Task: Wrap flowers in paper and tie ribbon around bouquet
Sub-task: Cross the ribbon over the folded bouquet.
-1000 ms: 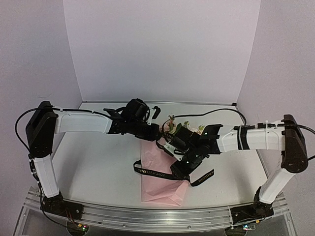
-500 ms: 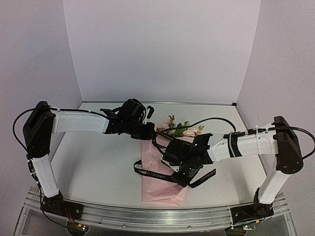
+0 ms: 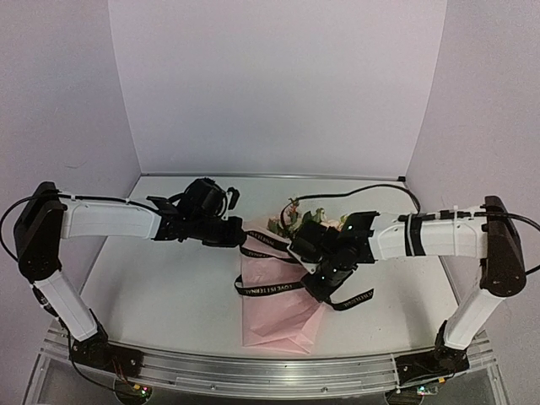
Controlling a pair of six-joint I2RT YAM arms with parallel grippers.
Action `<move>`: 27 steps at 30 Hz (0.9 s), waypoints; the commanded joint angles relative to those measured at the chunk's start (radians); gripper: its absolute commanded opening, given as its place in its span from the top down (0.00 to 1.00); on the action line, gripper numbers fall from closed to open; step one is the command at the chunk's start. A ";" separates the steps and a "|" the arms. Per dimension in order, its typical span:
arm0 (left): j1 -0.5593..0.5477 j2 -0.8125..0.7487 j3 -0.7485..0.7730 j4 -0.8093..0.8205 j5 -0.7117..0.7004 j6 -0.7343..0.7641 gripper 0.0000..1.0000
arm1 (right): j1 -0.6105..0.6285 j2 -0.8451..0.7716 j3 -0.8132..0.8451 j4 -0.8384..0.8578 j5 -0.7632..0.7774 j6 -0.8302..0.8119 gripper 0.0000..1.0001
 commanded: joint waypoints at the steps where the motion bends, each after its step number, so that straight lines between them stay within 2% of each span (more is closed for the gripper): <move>1: 0.001 -0.120 -0.112 0.067 -0.050 -0.019 1.00 | -0.076 -0.051 0.063 -0.012 -0.029 0.036 1.00; 4: 0.001 -0.184 -0.186 0.102 -0.060 -0.020 1.00 | -0.112 -0.030 0.076 -0.020 -0.034 0.057 1.00; 8: 0.000 -0.231 -0.240 0.212 -0.007 -0.011 0.99 | -0.131 -0.010 0.075 -0.027 -0.056 0.079 1.00; 15: -0.021 -0.072 -0.015 0.286 0.211 0.030 1.00 | -0.131 -0.011 0.006 0.033 -0.084 0.166 1.00; 19: -0.073 -0.073 0.046 0.287 0.280 0.070 1.00 | -0.131 0.002 -0.039 0.070 -0.043 0.246 1.00; 23: -0.123 -0.135 0.020 0.292 0.341 0.117 1.00 | -0.133 0.018 -0.073 0.099 0.009 0.325 1.00; 27: -0.153 -0.216 -0.083 0.339 0.379 0.117 1.00 | -0.133 0.030 -0.099 0.138 0.055 0.413 1.00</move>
